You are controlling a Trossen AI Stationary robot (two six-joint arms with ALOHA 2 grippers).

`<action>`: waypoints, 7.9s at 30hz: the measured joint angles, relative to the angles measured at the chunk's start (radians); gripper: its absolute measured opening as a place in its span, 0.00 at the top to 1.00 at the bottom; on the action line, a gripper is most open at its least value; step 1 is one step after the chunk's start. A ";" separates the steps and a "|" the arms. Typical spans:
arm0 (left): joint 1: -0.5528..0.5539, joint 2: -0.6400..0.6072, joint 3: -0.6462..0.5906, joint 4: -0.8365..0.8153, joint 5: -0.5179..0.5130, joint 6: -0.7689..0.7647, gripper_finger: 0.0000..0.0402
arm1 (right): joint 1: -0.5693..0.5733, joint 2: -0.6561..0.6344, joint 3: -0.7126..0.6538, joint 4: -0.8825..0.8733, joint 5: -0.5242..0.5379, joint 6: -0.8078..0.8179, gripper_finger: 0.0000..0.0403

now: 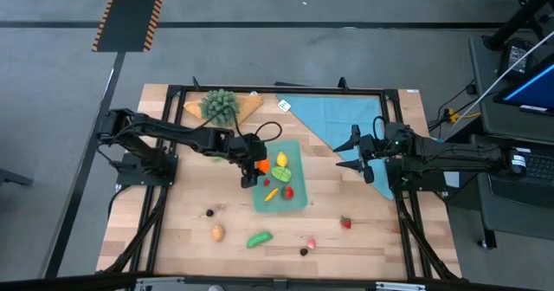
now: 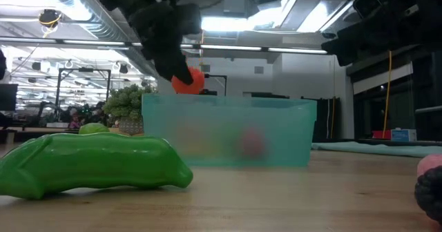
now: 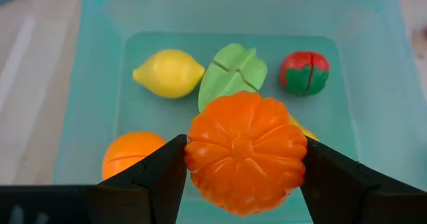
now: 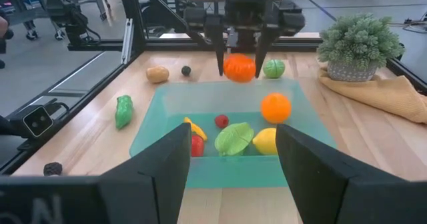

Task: Pick and placing Produce into tupperware
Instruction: Put the squash into the bin, then put the cabbage into the bin

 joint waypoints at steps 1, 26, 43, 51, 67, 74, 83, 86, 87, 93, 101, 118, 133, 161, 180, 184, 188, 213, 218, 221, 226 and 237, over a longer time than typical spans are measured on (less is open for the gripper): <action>0.000 0.013 0.000 0.006 0.000 0.000 0.41 | 0.000 0.000 0.000 0.000 0.000 0.000 0.45; 0.010 0.237 -0.002 0.132 0.008 -0.009 0.41 | 0.000 0.000 0.000 -0.006 0.001 0.000 0.45; 0.023 0.244 -0.002 0.140 0.007 -0.003 0.32 | 0.000 0.000 0.000 -0.014 0.001 0.000 0.45; -0.003 0.182 0.031 0.146 0.007 0.077 0.31 | 0.000 0.000 0.000 -0.015 0.001 0.000 0.45; -0.064 -0.144 0.000 0.074 0.006 0.160 0.32 | 0.003 0.001 0.000 -0.010 0.000 0.044 0.45; -0.109 -0.254 -0.132 0.146 -0.015 0.139 0.31 | 0.010 0.001 0.000 -0.002 0.000 0.049 0.45; -0.263 -0.340 -0.352 0.349 -0.156 0.017 0.32 | 0.062 0.001 0.000 0.015 0.000 0.051 0.45; -0.305 -0.369 -0.379 0.348 -0.273 -0.009 0.31 | 0.078 0.002 0.000 0.028 0.004 0.053 0.45; -0.317 -0.382 -0.385 0.349 -0.294 -0.009 0.31 | 0.085 0.003 0.000 0.032 0.011 0.053 0.45; -0.361 -0.490 -0.424 0.339 -0.343 -0.003 0.32 | 0.125 0.020 0.000 0.051 0.069 0.075 0.45; -0.366 -0.650 -0.491 0.215 -0.424 -0.108 0.31 | 0.137 0.076 0.000 0.098 0.111 0.071 0.45; -0.316 -0.749 -0.493 -0.159 -0.602 -0.539 0.32 | 0.137 0.196 0.000 0.150 0.287 0.068 0.45; -0.103 -0.726 -0.371 -0.477 -0.466 -0.701 0.31 | 0.136 0.259 0.000 0.199 0.324 0.045 0.45; 0.137 -0.535 -0.250 -0.542 -0.254 -0.424 0.30 | 0.116 0.259 0.000 0.187 0.323 0.044 0.45; 0.137 -0.536 -0.250 -0.542 -0.254 -0.478 0.31 | 0.116 0.259 0.000 0.188 0.323 0.045 0.45; 0.137 -0.536 -0.250 -0.542 -0.253 -0.506 0.26 | 0.116 0.259 0.000 0.188 0.323 0.047 0.45; 0.137 -0.536 -0.250 -0.543 -0.253 -0.518 0.20 | 0.116 0.259 0.000 0.188 0.323 0.048 0.45; 0.137 -0.536 -0.453 -0.329 -0.255 -0.604 0.14 | 0.116 0.259 0.000 0.189 0.323 0.048 0.45; 0.137 -0.536 -0.456 -0.332 -0.255 -0.605 0.14 | 0.116 0.259 0.000 0.189 0.323 0.049 0.45; 0.137 -0.536 -0.456 -0.332 -0.255 -0.605 0.14 | 0.116 0.259 0.000 0.189 0.323 0.049 0.45; 0.137 -0.536 -0.456 -0.331 -0.255 -0.615 0.14 | 0.116 0.259 0.000 0.189 0.323 0.048 0.45; 0.137 -0.518 -0.456 -0.327 -0.257 -0.685 0.14 | 0.116 0.259 0.000 0.189 0.323 0.048 0.45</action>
